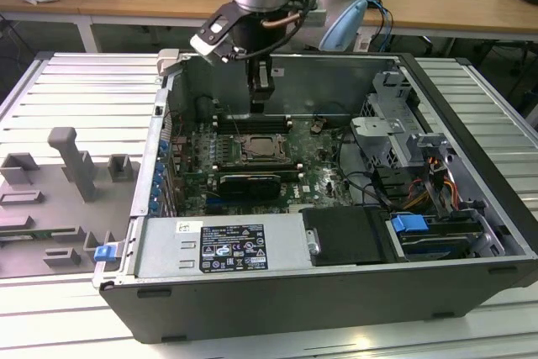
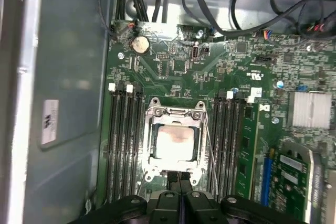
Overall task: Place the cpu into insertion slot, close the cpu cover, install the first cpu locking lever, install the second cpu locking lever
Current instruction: 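Install the first cpu locking lever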
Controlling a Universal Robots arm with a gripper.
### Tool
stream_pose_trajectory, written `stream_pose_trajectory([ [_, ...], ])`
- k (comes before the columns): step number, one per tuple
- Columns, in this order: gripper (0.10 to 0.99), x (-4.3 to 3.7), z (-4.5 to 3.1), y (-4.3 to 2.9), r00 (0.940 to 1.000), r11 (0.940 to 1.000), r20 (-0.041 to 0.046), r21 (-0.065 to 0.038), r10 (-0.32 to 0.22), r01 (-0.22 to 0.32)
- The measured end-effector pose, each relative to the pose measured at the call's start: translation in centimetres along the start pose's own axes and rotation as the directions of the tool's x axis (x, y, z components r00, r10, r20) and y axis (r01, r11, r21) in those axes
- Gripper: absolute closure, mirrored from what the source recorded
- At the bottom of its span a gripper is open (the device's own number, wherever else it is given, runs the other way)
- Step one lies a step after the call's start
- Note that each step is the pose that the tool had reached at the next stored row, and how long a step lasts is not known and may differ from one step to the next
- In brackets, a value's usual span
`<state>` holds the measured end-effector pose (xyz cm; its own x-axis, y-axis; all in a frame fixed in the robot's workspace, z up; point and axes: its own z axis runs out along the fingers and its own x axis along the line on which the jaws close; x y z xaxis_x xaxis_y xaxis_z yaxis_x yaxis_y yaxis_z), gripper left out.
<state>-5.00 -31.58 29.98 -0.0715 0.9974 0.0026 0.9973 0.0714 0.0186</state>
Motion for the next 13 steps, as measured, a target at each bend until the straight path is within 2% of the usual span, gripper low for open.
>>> stream_pose_trajectory([
  [3, 0.98, 0.01, -0.14, 0.01, 0.9993, 0.9993, -0.0007, 0.0, -0.038, 0.038],
  [4, 0.98, 0.01, -0.14, 0.01, 0.9975, 0.9975, -0.0013, 0.0, -0.07, 0.07],
  [6, 0.98, 0.0, 0.0, 0.0, 0.9892, 0.9892, -0.0028, 0.0, -0.146, 0.146],
  [8, 0.98, 0.0, 0.28, 0.0, 0.9817, 0.9817, -0.0035, 0.0, -0.19, 0.19],
  [9, 0.98, 0.0, 0.53, -0.01, 0.9748, 0.9749, -0.0041, 0.0, -0.223, 0.223],
  [12, 0.98, 0.0, 0.97, -0.02, 0.9477, 0.9477, -0.006, 0.0, -0.319, 0.319],
  [13, 0.98, 0.0, 1.0, -0.02, 0.9422, 0.9422, -0.0062, 0.0, -0.335, 0.335],
])
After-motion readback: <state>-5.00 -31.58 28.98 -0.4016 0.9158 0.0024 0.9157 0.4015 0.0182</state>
